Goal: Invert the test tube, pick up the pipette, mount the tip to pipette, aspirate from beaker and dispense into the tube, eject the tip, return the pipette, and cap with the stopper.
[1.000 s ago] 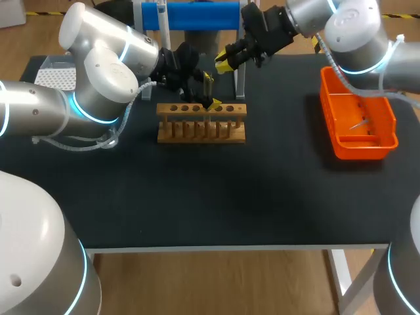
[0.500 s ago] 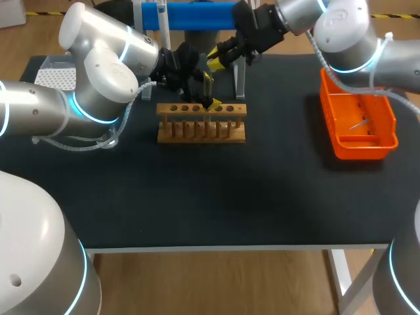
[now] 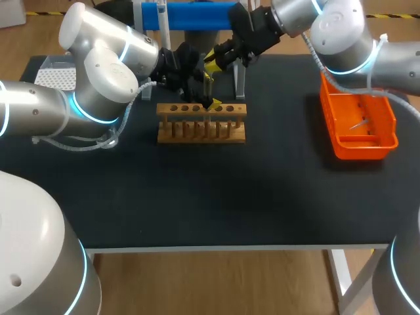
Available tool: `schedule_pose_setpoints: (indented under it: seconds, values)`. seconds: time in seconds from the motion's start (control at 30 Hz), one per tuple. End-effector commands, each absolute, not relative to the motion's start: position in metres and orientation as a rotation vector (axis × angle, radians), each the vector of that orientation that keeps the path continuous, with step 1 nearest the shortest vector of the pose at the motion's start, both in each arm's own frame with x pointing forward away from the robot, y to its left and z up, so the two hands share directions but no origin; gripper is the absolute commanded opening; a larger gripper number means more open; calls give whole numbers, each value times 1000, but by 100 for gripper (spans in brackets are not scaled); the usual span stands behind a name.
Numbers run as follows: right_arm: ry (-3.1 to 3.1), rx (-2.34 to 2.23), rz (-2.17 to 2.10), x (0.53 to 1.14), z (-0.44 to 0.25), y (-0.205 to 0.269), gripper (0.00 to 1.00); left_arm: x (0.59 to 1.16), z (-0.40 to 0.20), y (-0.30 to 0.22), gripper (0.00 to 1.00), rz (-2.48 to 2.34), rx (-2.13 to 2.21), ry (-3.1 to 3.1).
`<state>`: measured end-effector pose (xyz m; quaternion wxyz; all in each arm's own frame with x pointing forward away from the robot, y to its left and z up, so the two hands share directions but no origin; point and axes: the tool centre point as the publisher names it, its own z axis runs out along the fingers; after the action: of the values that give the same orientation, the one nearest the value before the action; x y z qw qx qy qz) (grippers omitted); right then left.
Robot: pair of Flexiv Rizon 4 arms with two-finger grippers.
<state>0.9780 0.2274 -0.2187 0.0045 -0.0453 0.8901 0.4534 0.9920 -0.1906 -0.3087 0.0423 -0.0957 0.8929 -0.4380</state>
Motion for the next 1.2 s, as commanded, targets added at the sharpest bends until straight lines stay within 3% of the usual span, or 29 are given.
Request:
schedule_pose_setpoints:
  seconds: [0.03, 1.2]
  values:
    - [2796, -142, 1417, 980, -221, 227, 0, 993, -309, -191, 100, -1338, -292, 2736]
    - [2777, -125, 1464, 977, -219, 228, 0, 993, -309, -191, 100, -1338, -292, 2736]
